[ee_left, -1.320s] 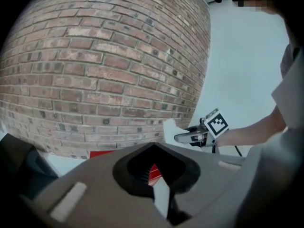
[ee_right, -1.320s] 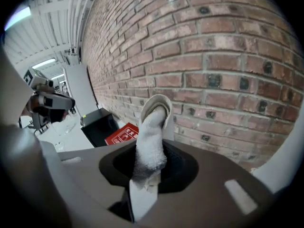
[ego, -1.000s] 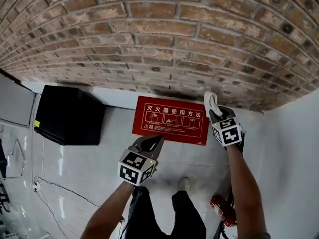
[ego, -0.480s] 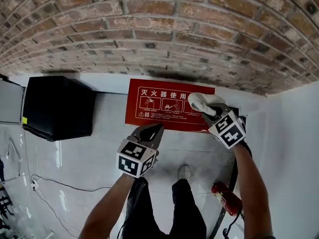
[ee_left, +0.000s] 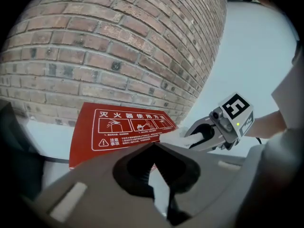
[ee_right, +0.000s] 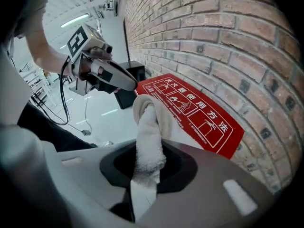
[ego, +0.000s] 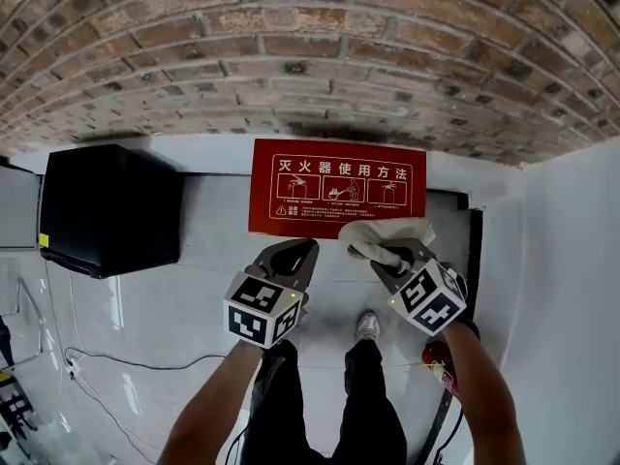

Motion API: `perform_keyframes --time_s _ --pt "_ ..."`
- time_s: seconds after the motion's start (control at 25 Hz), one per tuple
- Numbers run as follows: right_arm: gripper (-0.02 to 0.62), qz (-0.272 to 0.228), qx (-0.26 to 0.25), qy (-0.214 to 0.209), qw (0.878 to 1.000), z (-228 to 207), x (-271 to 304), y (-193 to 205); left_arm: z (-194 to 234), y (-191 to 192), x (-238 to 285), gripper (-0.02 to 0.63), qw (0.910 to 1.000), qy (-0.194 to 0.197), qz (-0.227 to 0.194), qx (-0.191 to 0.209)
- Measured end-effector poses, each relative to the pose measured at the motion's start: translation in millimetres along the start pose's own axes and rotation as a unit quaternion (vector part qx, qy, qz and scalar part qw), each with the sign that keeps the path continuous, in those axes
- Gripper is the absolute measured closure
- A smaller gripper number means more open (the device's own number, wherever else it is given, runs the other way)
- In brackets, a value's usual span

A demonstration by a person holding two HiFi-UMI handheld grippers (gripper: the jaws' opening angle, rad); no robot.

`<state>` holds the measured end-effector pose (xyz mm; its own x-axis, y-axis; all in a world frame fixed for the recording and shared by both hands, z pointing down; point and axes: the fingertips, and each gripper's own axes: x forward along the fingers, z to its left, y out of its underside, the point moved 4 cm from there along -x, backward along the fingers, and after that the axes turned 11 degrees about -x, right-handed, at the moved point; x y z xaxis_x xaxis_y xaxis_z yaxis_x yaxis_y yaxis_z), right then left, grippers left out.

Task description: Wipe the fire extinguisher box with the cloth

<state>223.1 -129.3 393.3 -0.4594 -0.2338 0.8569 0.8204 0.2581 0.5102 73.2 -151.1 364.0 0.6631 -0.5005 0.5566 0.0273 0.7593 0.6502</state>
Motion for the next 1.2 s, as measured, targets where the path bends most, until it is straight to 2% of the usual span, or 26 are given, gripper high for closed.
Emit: perform_keyframes --time_s 0.24,0.44,0.64,0.76,1.0,1.2 --pt "0.500 0.006 -0.024 0.027 0.999 -15.8 16.4 -31.8 7.1 -0.9 -16.0 0.606 0.9999 0.006 0.009 0.002" --pt "0.497 0.016 -0.016 0.048 0.999 -78.0 31.2 -45.6 12.9 -4.7 -22.3 0.606 0.9999 0.004 0.001 -0.010" --pt "0.497 -0.019 0.021 0.076 0.997 -136.4 50.6 -72.2 25.5 -9.7 -36.0 0.606 0.9998 -0.002 -0.002 -0.019" --pt "0.496 -0.028 0.014 0.082 0.996 -154.6 63.3 -96.6 37.5 -8.4 -47.4 0.606 0.9995 -0.014 -0.008 -0.027" --pt "0.497 -0.051 -0.023 0.061 0.997 -143.1 93.6 -152.7 67.3 -10.6 -71.5 0.606 0.9977 -0.043 -0.022 -0.048" --pt "0.497 -0.061 -0.060 0.018 0.996 -99.7 103.4 -172.9 73.6 -8.4 -81.8 0.606 0.9969 -0.049 -0.031 -0.053"
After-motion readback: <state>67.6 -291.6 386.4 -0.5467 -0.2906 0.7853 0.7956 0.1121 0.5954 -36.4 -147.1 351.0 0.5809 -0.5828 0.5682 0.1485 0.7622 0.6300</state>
